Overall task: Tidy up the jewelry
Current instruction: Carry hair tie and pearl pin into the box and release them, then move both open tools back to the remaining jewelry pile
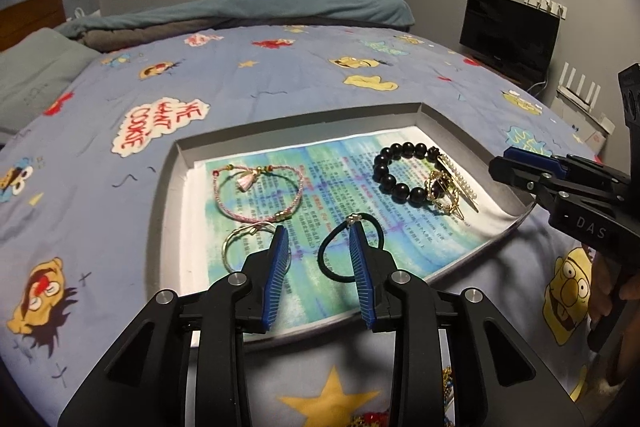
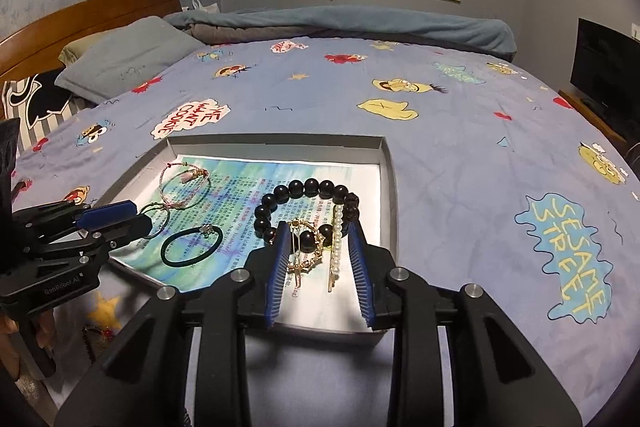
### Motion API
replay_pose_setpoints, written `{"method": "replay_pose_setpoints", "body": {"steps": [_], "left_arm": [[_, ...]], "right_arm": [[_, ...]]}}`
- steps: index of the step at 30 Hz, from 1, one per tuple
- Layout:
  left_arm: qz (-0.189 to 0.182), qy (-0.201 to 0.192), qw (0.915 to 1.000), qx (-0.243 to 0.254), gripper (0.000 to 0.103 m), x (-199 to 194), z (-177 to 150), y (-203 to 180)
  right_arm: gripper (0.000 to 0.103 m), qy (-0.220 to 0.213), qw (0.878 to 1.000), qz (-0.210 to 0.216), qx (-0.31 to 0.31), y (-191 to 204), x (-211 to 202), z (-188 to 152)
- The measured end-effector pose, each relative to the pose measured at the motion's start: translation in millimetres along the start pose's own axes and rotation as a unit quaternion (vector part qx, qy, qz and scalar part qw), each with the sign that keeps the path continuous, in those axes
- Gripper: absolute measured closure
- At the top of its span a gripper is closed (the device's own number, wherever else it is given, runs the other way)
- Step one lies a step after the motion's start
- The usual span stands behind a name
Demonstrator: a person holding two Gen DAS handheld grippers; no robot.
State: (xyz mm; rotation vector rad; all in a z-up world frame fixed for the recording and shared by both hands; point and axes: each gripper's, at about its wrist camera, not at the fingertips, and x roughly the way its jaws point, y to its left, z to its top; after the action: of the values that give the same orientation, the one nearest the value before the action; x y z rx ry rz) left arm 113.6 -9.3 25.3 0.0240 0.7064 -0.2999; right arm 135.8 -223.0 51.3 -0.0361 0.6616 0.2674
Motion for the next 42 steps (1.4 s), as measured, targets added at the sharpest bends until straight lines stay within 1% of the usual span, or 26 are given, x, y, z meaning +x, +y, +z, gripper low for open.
{"method": "replay_pose_setpoints", "body": {"steps": [3,5,7,8,10,11,12,13,15,17,19,20,24,29,36,42], "left_arm": [[0.008,-0.005,1.0,0.0,0.07,-6,-1,0],[0.015,-0.009,0.9998,0.001,0.067,-9,-2,-1],[0.027,-0.012,0.9995,0.006,0.055,-13,-3,-2],[0.032,-0.016,0.9994,0.007,0.053,-15,-4,-2],[0.037,-0.027,0.9989,0.005,0.047,-23,-4,0],[0.039,-0.031,0.9987,0.003,0.044,-26,-4,0],[0.044,-0.037,0.9984,-0.002,0.037,-30,-4,2],[0.046,-0.04,0.9981,-0.005,0.033,-32,-4,3],[0.05,-0.044,0.9977,-0.011,0.033,-37,-4,6],[0.053,-0.046,0.9975,-0.015,0.031,-41,-5,8],[0.057,-0.049,0.997,-0.019,0.027,-45,-6,11],[0.059,-0.05,0.9968,-0.021,0.026,-47,-7,12],[0.064,-0.049,0.9964,-0.024,0.023,-53,-12,17],[0.07,-0.048,0.9963,-0.018,0.02,-60,-18,20],[0.065,-0.041,0.9968,-0.019,0.017,-70,-29,24],[0.059,-0.032,0.9976,-0.018,0.016,-76,-41,28]], "right_arm": [[0.072,-0.005,1.0,0.001,0.0,1,-5,-2],[0.067,-0.007,1.0,0.004,0.0,1,-9,-4],[0.059,-0.009,1.0,0.006,-0.001,2,-13,-6],[0.057,-0.01,1.0,0.007,-0.001,3,-14,-6],[0.048,-0.013,1.0,0.006,-0.002,3,-18,-9],[0.046,-0.015,1.0,0.006,-0.002,2,-20,-10],[0.041,-0.016,1.0,0.006,-0.001,1,-21,-11],[0.037,-0.019,1.0,0.006,0.001,0,-23,-11],[0.033,-0.023,1.0,0.005,0.008,-3,-26,-12],[0.026,-0.028,0.999,0.006,0.016,-6,-30,-13],[0.019,-0.033,0.999,0.011,0.026,-9,-34,-13],[0.017,-0.034,0.999,0.013,0.029,-10,-35,-13],[0.005,-0.035,0.999,0.027,0.031,-10,-37,-17],[0.005,-0.037,0.999,0.03,0.02,-8,-42,-23],[0.005,-0.033,0.999,0.037,0.017,-7,-46,-33],[0.005,-0.033,0.998,0.049,-0.007,3,-49,-39]]}}
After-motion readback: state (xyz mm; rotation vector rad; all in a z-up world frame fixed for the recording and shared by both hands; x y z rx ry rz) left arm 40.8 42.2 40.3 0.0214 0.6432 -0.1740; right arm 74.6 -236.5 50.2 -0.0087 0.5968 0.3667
